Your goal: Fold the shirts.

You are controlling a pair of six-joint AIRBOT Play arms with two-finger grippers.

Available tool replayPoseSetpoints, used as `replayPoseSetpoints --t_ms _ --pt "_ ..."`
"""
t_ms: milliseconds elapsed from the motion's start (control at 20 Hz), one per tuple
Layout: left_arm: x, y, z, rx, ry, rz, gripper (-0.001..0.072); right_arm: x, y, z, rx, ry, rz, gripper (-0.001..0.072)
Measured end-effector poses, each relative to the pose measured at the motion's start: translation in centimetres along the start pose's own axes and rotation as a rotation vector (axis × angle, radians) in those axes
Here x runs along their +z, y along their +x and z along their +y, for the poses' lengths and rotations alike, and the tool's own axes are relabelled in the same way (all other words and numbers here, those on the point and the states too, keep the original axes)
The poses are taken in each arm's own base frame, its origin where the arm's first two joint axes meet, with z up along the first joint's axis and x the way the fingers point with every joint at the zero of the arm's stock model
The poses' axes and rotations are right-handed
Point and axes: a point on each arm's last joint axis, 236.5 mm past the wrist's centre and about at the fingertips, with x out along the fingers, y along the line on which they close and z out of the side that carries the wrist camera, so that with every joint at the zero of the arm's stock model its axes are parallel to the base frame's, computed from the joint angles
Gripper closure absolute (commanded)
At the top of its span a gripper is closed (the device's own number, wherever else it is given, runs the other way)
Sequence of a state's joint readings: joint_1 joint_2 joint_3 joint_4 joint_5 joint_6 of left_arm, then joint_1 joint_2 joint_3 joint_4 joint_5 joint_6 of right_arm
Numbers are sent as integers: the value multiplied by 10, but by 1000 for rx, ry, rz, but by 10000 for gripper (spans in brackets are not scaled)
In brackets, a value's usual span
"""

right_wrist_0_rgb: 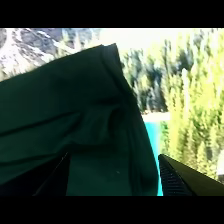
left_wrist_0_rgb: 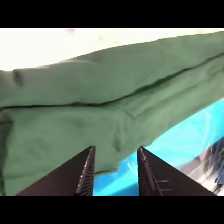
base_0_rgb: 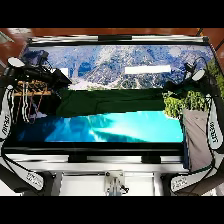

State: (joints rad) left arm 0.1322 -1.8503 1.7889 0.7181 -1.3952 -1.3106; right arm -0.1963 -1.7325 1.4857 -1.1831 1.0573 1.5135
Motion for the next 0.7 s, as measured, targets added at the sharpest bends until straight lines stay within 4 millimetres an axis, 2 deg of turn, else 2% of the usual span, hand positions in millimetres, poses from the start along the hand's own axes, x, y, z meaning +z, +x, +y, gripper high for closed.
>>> replayPoseSetpoints --t_ms 200,450,500,600,650,700 --pt "-3 -1 -23 -10 57 2 359 -9 20 -6 64 87 56 50" --pt "-12 12 -49 -28 125 34 359 -7 44 6 165 179 65 56" --pt "-14 16 -53 -30 139 41 360 -9 48 8 178 191 75 158" --pt "-18 20 -61 -36 178 51 360 -19 55 7 185 200 115 602" --pt "-19 22 -65 -39 195 55 371 -24 56 8 189 198 137 640" --pt "-21 24 -68 -41 208 59 388 -26 54 9 190 174 143 640"
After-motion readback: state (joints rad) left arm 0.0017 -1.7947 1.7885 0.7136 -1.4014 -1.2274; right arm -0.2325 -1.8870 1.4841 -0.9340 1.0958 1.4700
